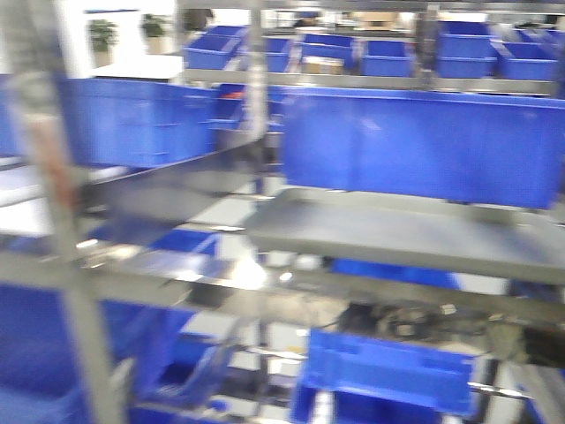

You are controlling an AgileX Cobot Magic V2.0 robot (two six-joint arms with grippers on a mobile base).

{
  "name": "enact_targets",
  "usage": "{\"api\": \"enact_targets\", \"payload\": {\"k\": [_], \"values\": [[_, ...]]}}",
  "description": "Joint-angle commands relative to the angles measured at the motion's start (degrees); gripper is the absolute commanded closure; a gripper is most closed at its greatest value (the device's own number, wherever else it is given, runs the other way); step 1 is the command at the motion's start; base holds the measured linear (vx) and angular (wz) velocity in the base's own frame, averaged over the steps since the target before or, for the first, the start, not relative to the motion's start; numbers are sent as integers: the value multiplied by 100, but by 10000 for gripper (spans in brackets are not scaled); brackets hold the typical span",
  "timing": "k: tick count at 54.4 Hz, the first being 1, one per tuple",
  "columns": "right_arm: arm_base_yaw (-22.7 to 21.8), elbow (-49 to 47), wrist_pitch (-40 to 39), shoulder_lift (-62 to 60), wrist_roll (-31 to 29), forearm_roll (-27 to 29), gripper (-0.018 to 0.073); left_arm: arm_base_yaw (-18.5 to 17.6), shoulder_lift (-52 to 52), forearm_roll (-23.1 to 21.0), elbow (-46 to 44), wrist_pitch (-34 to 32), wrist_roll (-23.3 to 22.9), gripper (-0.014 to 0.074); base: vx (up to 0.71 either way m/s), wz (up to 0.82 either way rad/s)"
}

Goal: Grab orange capacitor from left shelf to right conveyor
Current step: 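Drive the base to the round green conveyor holding the cylinder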

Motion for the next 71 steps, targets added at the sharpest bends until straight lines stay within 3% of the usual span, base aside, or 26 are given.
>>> {"api": "enact_targets", "payload": {"k": [1, 71], "values": [[-20, -160, -489, 63, 8, -163, 567, -44, -27, -27, -171, -462, -32, 603, -14, 52], [-20, -160, -482, 63, 8, -163, 567, -44, -27, -27, -171, -462, -32, 603, -13, 61]]}}
